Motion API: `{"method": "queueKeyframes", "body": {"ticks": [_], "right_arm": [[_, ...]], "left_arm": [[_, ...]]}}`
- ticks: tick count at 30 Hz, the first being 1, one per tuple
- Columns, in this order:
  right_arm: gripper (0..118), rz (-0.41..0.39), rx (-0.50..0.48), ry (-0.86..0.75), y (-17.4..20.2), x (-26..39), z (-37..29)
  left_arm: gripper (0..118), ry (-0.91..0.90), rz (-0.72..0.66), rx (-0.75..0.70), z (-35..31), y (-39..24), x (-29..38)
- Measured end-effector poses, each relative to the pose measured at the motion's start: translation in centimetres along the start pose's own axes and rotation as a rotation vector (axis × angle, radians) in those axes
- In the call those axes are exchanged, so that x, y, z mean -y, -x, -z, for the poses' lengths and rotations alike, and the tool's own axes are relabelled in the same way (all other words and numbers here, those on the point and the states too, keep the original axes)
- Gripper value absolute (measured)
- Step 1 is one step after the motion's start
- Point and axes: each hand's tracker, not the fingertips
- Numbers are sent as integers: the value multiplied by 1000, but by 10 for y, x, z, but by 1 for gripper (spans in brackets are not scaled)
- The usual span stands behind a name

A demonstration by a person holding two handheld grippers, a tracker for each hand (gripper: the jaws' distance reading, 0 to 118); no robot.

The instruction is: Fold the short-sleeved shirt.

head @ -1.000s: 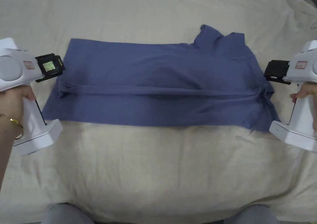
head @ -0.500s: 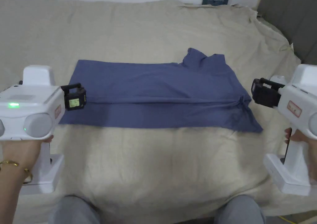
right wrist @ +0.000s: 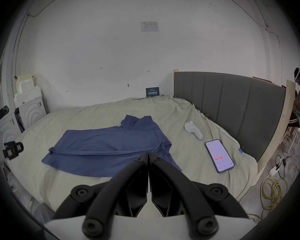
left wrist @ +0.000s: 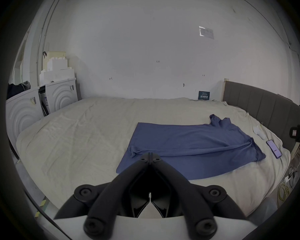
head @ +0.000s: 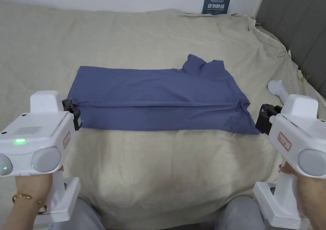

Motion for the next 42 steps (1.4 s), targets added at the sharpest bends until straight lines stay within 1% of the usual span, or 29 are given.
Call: {"method": "queueKeyframes", "body": {"ticks": [6,9,12,14,15,16,17,18,19,20,23,25,28,29,34,35,36,37,38,39,40,41,42], "right_arm": [[0,-20,-1,19,-1,-4,8],[0,-16,-1,49,-4,-14,25],[0,-29,-17,149,-8,-27,56],[0,-36,-32,281,-11,-36,86],[0,-15,-36,314,-14,-38,101],[4,12,-26,336,-18,-40,115],[27,23,-10,376,-20,-42,128],[56,28,8,408,-22,-45,140],[82,40,19,451,-24,-46,153],[97,49,32,501,-26,-46,165],[97,34,51,598,-30,-40,192],[97,9,64,663,-34,-33,212],[97,-24,132,716,-38,-18,229],[97,-20,151,729,-39,-14,233],[96,45,146,758,-43,5,236],[88,55,141,763,-44,8,237],[74,64,132,765,-44,10,237],[55,71,121,764,-44,12,235],[28,89,109,752,-43,13,234],[15,95,113,741,-41,13,232],[9,110,88,733,-39,11,230],[8,107,89,735,-37,9,229],[8,88,101,730,-36,6,229]], "left_arm": [[0,-8,-8,1,0,1,0],[0,-8,-10,1,3,1,0],[0,-7,-6,4,5,-2,-2],[0,-8,-3,5,7,-4,-3],[0,-8,-3,5,9,-5,-4],[0,-10,-5,7,10,-6,-4],[0,-11,-3,6,11,-7,-5],[0,-11,0,4,13,-8,-6],[0,-11,4,3,15,-10,-7],[0,-10,6,2,16,-10,-8],[0,-6,8,-2,22,-12,-9],[0,3,6,-7,27,-13,-9],[0,20,3,-13,33,-13,-6],[0,25,2,-14,35,-13,-5],[0,63,5,-19,45,-13,1],[0,72,8,-19,47,-13,3],[0,76,8,-20,48,-13,4],[0,81,7,-19,50,-13,5],[0,86,4,-19,51,-13,6],[0,90,2,-19,51,-13,6],[0,93,2,-21,52,-13,6],[0,98,2,-20,53,-13,6],[0,107,4,-18,54,-13,5]]}}
